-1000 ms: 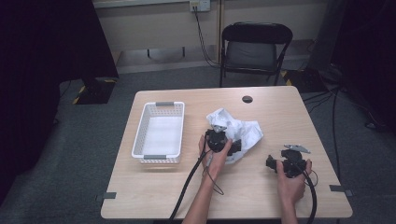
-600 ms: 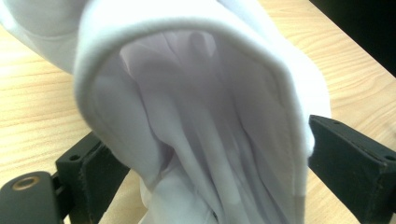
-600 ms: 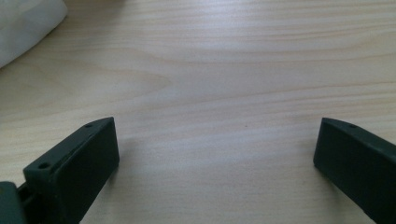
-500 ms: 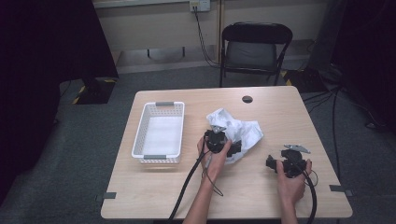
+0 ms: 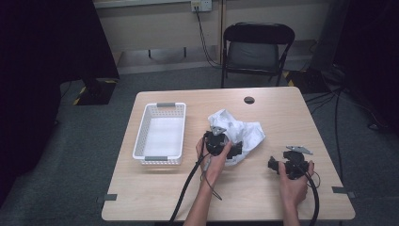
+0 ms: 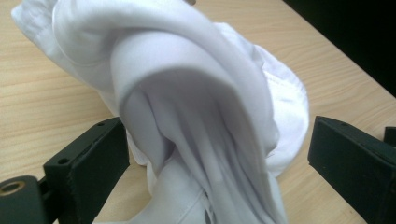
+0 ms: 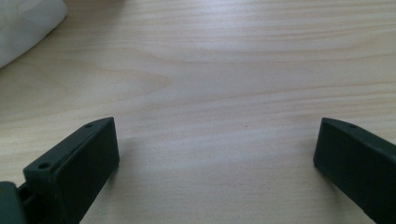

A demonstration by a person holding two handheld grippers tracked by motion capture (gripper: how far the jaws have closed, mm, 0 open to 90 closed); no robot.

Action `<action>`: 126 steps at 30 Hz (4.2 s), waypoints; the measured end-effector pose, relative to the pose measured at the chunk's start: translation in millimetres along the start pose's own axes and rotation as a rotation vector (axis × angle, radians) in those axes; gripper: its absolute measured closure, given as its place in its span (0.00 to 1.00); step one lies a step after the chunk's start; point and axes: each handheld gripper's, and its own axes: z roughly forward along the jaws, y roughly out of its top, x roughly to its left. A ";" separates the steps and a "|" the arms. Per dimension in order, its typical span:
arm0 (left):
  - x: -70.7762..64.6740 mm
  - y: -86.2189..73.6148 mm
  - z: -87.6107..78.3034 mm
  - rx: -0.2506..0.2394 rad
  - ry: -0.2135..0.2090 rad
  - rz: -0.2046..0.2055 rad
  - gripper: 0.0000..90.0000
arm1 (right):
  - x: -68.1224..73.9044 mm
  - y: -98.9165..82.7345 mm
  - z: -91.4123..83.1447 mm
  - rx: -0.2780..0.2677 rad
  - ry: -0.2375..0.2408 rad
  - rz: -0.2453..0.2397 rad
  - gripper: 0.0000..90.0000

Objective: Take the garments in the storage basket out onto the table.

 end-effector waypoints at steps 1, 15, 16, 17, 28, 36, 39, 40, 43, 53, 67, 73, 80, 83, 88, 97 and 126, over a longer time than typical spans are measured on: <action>-0.8 0.3 -1.7 -0.007 0.003 0.005 0.05 | 0.0 0.0 0.0 0.000 0.000 0.000 0.00; -0.8 -5.1 -15.2 0.003 0.055 -0.001 0.05 | 0.0 0.0 0.0 0.000 0.000 0.000 0.00; -1.0 -5.9 -15.7 0.003 0.054 0.001 0.05 | 0.0 0.0 0.0 0.000 0.000 0.000 0.00; -1.3 -6.7 -16.4 0.004 0.051 -0.001 0.05 | 0.0 0.0 0.0 0.000 0.000 0.000 0.00; -7.2 -14.1 -33.1 -0.024 0.055 0.013 0.04 | 0.0 0.0 0.0 0.000 0.000 0.000 0.00; -9.3 -18.6 -35.1 -0.017 0.057 0.026 0.04 | 0.0 0.0 0.0 0.000 0.000 0.000 0.00; -11.1 -20.6 -38.8 -0.022 0.050 0.021 0.04 | 0.0 0.0 0.0 0.000 0.000 0.000 0.00; -11.0 -21.2 -40.2 -0.022 0.044 0.013 0.04 | 0.0 0.0 0.0 0.000 0.000 0.000 0.00; -12.6 -22.7 -43.5 -0.030 0.045 0.012 0.04 | 0.0 0.0 0.0 0.000 0.000 0.000 0.00; -13.1 -34.9 -58.7 -0.046 0.032 0.003 0.04 | 0.0 0.0 0.0 0.000 0.000 0.000 0.00; -12.4 -42.6 -72.9 -0.075 0.051 0.010 0.03 | 0.0 0.0 0.0 0.000 0.000 0.000 0.00; -7.6 -47.6 -80.3 -0.087 0.055 -0.007 0.02 | 0.0 0.0 0.0 0.000 0.000 0.000 0.00; -5.3 -51.7 -91.6 -0.120 0.075 -0.006 0.00 | 0.0 0.0 0.0 0.000 0.000 0.000 0.00; -4.6 -52.7 -95.9 -0.129 0.076 0.000 0.00 | 0.0 0.0 0.0 0.000 0.000 0.000 0.00; -0.7 -54.4 -101.0 -0.136 0.081 0.006 0.01 | 0.0 -0.1 0.0 0.000 0.000 0.000 0.00; 5.0 -57.0 -108.9 -0.116 0.122 0.024 0.02 | 0.0 -0.1 0.0 0.000 0.000 0.000 0.00; 30.5 -64.3 -131.0 -0.040 0.228 -0.034 0.03 | 0.9 -0.4 -0.4 0.000 -0.008 0.007 0.00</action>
